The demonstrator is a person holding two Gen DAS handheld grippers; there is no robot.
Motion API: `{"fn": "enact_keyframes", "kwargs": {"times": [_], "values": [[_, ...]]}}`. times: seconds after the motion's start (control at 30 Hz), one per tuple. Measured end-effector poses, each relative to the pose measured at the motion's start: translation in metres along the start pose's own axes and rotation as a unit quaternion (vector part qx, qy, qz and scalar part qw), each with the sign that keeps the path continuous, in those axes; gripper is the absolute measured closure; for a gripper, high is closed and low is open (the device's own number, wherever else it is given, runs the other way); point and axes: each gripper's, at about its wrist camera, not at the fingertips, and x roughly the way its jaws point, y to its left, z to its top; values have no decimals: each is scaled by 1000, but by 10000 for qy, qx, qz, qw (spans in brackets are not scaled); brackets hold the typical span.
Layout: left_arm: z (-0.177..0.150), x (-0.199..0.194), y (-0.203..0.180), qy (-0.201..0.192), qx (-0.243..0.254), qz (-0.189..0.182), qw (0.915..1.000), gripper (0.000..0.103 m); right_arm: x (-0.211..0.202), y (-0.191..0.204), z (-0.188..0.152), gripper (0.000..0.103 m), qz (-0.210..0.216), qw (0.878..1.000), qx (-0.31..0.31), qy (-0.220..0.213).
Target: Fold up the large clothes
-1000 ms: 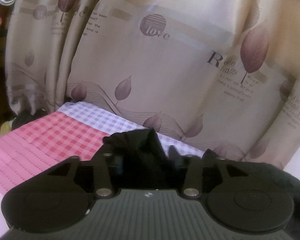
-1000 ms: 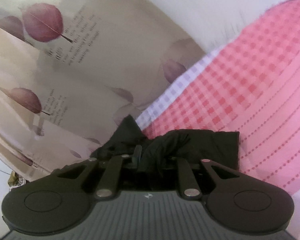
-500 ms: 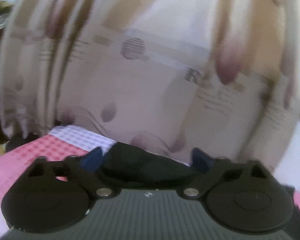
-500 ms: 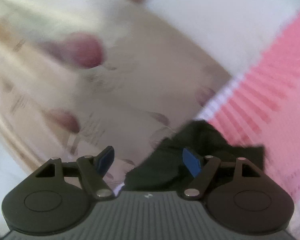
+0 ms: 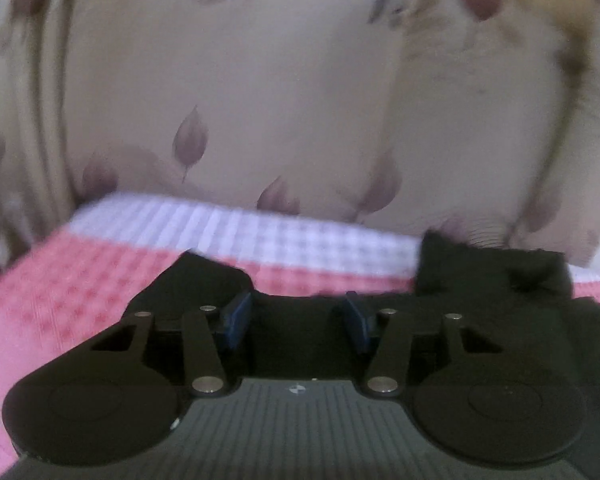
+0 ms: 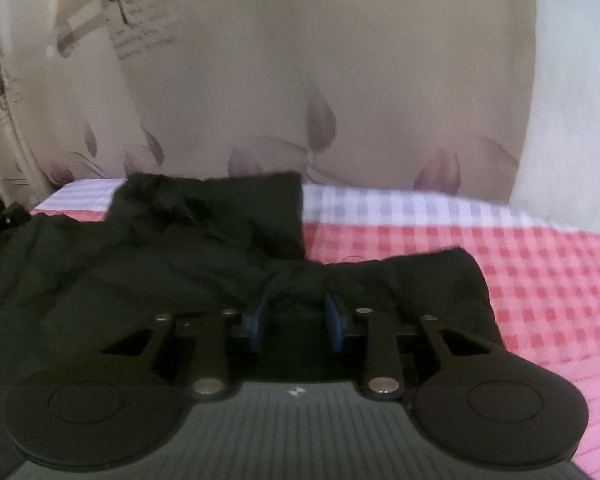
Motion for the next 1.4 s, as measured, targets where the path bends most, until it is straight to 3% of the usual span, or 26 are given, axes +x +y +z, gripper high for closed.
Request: {"fn": "enact_keyframes", "kwargs": {"times": [0.27,0.67,1.0,1.23,1.4], "values": [[-22,15,19,-54,-335,-165,9993,49,20,-4,-15,76,-193,9997,100,-66],[-25,26,39,183,-980,-456,9940,50,29,-10,-17,76,-245,9997,83,18],[-25,26,52,188,-1446,-677,9870,51,25,-34,-21,76,290,9964,785,-140],[-25,30,56,247,-1624,-778,9833,51,25,-38,-23,76,379,9947,938,-177],[-26,29,56,196,-1686,-800,9822,51,24,-26,-23,74,65,9975,638,-280]]}}
